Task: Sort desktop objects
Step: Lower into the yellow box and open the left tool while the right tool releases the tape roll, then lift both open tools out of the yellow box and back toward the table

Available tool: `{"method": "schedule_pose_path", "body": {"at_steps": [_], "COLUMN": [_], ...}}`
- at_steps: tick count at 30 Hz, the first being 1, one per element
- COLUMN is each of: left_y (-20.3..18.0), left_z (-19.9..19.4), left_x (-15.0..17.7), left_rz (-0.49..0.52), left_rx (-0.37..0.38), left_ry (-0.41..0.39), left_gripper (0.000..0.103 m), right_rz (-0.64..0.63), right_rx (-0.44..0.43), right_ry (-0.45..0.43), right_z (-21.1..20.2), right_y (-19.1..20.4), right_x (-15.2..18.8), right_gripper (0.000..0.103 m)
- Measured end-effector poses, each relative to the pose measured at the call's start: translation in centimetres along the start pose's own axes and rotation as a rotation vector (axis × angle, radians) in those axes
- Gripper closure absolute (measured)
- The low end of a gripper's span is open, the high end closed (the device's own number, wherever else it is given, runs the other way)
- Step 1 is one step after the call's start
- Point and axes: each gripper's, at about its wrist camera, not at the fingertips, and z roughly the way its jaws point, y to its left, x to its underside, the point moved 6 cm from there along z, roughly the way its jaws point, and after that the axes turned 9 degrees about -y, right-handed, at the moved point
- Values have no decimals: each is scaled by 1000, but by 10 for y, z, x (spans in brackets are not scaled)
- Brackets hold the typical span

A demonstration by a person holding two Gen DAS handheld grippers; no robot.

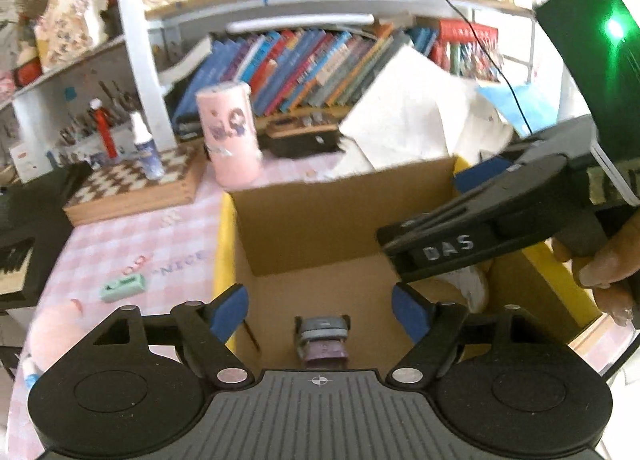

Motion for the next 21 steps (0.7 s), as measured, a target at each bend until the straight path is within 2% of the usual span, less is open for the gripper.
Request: {"method": "schedule_pose_path", "body": {"at_steps": [4, 9, 15, 21], "left_y": [13, 31, 50, 62], "left_z": [-21, -48, -75, -92], "left_x": [-6, -10, -5, 8], "left_rz": [-34, -79, -125, -145], "left_rx": [-32, -70, -100, -109], "left_ry": [-45, -89, -117, -141], "left_gripper": [20, 15, 14, 13], "right_rz": [22, 48, 108, 236], "right_rx": [15, 74, 172, 303], "right_ry": [-55, -152, -274, -322], "right_z": [-20, -54, -102, -137], "right_y": [-3, -7, -10, -10], "right_x": [-7, -13, -7, 17], "right_gripper": [17, 17, 17, 17]}}
